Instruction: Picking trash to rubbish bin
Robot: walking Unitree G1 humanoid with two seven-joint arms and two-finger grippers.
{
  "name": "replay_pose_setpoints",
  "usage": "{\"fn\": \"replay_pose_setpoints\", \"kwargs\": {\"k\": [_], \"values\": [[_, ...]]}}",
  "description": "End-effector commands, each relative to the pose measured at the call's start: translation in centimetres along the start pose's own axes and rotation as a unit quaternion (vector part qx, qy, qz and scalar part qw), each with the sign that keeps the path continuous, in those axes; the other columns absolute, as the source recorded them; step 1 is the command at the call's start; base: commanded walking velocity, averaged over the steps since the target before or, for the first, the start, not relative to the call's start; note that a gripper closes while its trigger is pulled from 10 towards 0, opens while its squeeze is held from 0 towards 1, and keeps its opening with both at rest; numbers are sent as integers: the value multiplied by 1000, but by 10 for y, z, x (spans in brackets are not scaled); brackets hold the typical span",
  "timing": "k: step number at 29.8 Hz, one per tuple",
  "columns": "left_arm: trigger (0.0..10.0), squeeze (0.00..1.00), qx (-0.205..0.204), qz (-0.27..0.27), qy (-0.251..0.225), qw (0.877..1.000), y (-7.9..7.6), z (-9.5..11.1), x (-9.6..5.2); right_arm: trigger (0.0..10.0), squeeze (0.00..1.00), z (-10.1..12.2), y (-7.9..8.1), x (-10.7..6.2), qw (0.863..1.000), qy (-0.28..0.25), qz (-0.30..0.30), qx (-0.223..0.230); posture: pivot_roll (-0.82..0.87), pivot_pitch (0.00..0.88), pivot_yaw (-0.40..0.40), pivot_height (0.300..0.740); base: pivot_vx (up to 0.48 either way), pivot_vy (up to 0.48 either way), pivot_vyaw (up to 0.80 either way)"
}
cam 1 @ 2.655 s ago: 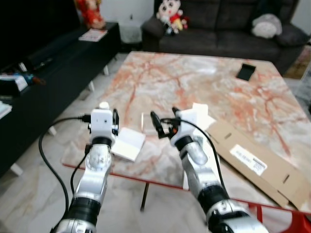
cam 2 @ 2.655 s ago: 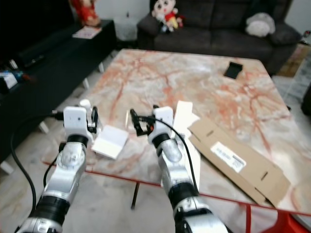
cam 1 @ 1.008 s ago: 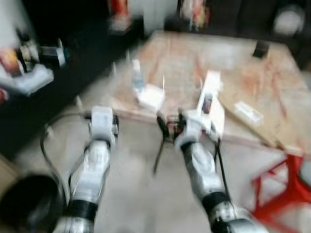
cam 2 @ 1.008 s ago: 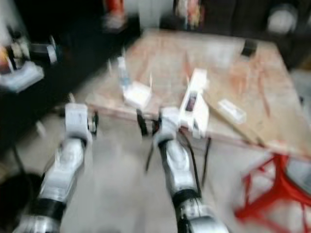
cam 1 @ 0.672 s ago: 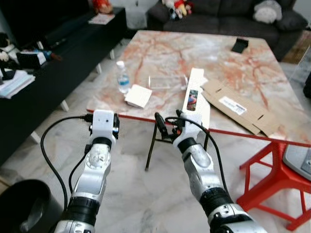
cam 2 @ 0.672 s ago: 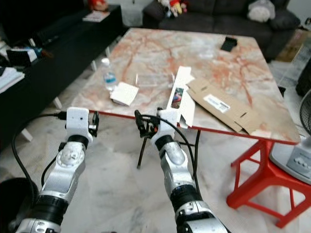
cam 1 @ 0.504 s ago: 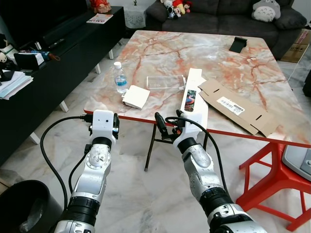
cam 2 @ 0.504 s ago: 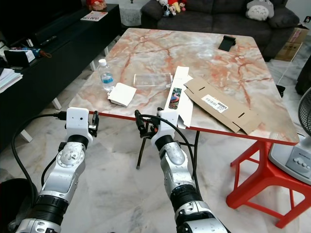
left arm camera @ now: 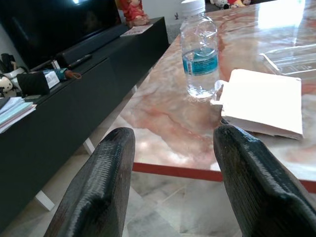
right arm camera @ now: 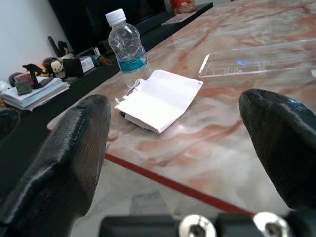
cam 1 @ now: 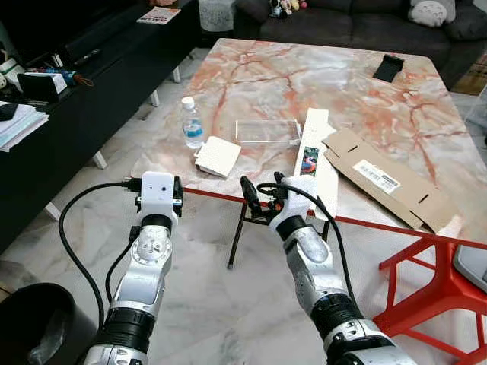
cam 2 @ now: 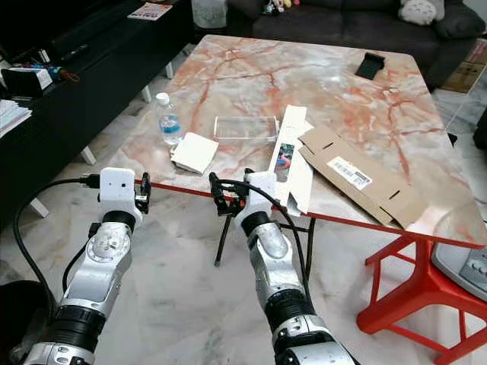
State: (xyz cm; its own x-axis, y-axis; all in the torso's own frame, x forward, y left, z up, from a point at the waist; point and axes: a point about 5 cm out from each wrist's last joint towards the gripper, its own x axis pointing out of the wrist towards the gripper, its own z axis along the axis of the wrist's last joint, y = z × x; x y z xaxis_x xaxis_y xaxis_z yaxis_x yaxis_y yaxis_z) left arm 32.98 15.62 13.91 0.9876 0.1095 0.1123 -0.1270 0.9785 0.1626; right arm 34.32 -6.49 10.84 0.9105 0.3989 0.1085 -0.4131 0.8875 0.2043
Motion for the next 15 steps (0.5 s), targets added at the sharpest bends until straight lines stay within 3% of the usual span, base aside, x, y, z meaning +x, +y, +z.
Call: {"fn": "replay_pose_setpoints", "kwargs": {"k": [1,14,15], "values": [[10000,0,2,8,-8,1000,2,3,2,10000,0,5,3,3,1000,-8,8,-2,66,59,-20,740,315,0,0],[10000,0,5,14,-6,1000,3,3,2,10000,0,3,4,3,1000,-2,9,7,66,59,-21,740,338,0,0],[10000,0,5,14,-5,1000,3,3,2,10000,0,3,4,3,1000,-1,9,8,65,61,-23,740,360,0,-800]]}}
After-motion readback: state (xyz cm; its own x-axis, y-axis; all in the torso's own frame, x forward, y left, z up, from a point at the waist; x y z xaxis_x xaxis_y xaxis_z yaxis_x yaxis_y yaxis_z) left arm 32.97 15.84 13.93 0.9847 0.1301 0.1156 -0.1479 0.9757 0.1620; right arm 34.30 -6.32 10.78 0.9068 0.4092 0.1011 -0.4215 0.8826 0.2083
